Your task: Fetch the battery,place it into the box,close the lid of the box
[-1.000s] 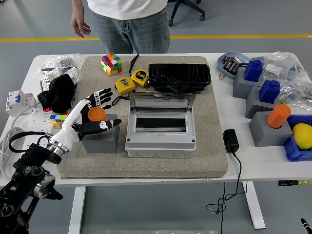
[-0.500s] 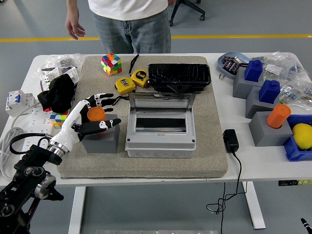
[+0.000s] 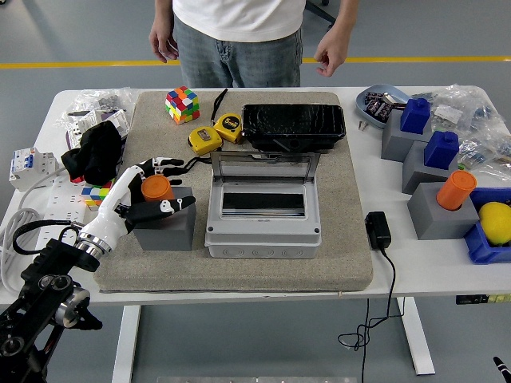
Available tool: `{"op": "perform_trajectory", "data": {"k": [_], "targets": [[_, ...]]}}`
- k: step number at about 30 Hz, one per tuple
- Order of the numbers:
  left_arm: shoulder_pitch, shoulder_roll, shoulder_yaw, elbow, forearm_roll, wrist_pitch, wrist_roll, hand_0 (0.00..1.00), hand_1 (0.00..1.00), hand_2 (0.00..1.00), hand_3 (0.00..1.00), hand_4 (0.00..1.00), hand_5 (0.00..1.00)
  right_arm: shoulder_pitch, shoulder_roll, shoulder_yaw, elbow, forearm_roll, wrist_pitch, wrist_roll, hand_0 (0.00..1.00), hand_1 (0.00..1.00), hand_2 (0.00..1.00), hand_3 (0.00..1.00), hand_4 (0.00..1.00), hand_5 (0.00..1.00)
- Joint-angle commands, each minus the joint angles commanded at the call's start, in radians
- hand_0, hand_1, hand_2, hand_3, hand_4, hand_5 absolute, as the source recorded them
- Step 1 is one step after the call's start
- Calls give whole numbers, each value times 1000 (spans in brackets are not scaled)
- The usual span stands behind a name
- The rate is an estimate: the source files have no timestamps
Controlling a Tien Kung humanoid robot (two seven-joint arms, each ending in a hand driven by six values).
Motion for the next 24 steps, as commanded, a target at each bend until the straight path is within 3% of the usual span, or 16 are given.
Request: {"op": "perform_trajectory", "data": {"k": [1, 2, 7, 8, 24], "targets": [[0, 0, 0, 0, 1, 1, 0, 678, 727, 576, 542, 998, 2, 0, 0, 1, 0, 0, 0, 0, 987, 941, 875, 874, 998, 998], [0, 0, 0, 0, 1, 1, 0, 582, 640, 495, 465, 998, 2, 0, 0, 1, 0, 0, 0, 0, 986, 941, 874, 873, 998, 998], [1, 0, 0, -1, -1, 4, -1, 582, 640, 495, 465, 998, 2, -1, 2, 4, 0, -1, 0, 0, 986, 941, 874, 873, 998, 998], [0, 0, 0, -1, -1, 5, -1, 503, 587, 452, 428, 998, 2, -1, 2, 5, 0, -2, 0, 0, 986, 941, 875, 873, 998, 998], [1, -2, 6, 3, -12, 19, -8, 460, 541, 418, 394, 998, 2, 1, -1, 21, 1, -8, -2, -1, 986, 941, 875, 873, 998, 998]]}}
